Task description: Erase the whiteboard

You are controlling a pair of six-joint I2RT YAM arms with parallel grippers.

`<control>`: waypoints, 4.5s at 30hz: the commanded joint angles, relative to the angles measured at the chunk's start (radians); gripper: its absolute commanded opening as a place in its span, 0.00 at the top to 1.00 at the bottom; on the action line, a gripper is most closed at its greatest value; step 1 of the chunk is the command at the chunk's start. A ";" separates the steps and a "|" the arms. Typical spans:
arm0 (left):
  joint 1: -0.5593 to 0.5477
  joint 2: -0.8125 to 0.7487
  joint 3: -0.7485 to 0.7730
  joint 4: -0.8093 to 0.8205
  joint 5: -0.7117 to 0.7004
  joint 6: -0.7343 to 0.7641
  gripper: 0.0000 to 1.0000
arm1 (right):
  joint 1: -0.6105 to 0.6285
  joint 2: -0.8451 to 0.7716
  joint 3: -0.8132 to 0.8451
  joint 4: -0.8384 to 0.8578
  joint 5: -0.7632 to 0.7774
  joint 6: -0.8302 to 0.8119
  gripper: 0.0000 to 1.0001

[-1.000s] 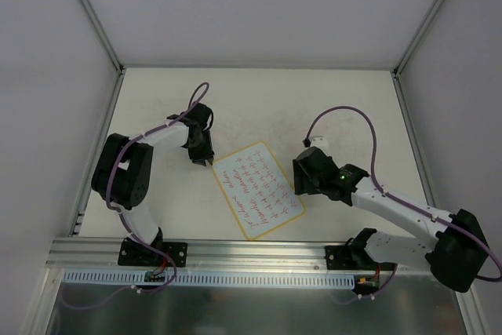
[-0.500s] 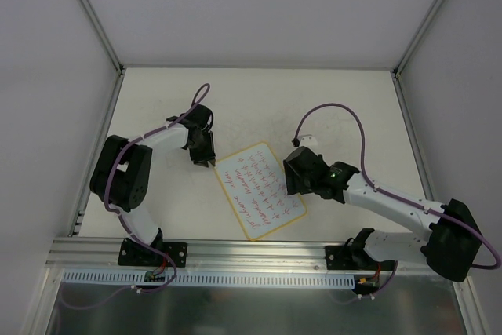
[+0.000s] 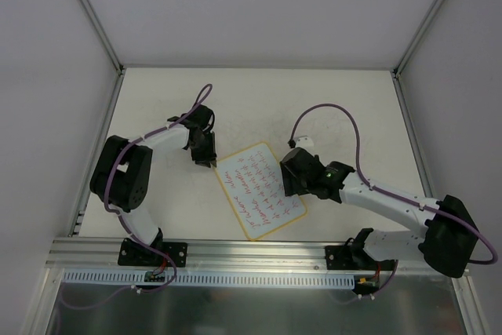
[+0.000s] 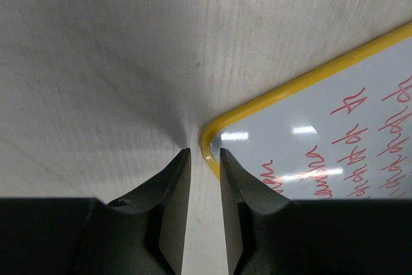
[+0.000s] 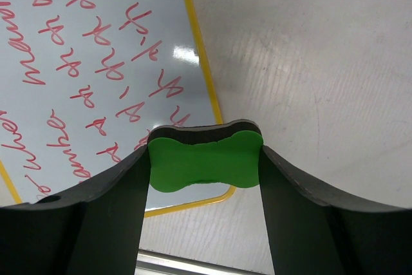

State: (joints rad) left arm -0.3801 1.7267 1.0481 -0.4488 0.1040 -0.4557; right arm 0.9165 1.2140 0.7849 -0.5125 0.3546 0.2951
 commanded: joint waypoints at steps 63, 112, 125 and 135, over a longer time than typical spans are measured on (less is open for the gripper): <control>-0.089 -0.150 -0.329 0.038 -0.021 -0.109 1.00 | -0.097 0.532 0.292 -0.167 0.064 0.248 0.64; -0.252 0.037 -0.148 0.050 -0.044 -0.141 1.00 | -0.022 0.536 0.326 -0.004 -0.120 0.119 0.65; -0.250 0.027 -0.169 0.005 -0.093 -0.163 1.00 | -0.251 0.352 0.105 -0.034 -0.077 0.193 0.65; -0.250 0.008 -0.166 0.005 -0.064 -0.155 1.00 | -0.197 0.433 0.203 0.015 -0.091 0.216 0.66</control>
State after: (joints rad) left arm -0.6170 1.6955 0.9432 -0.3290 0.1303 -0.6399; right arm 0.6815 1.5894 0.9363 -0.5117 0.2951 0.4713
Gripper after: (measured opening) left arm 0.019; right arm 0.657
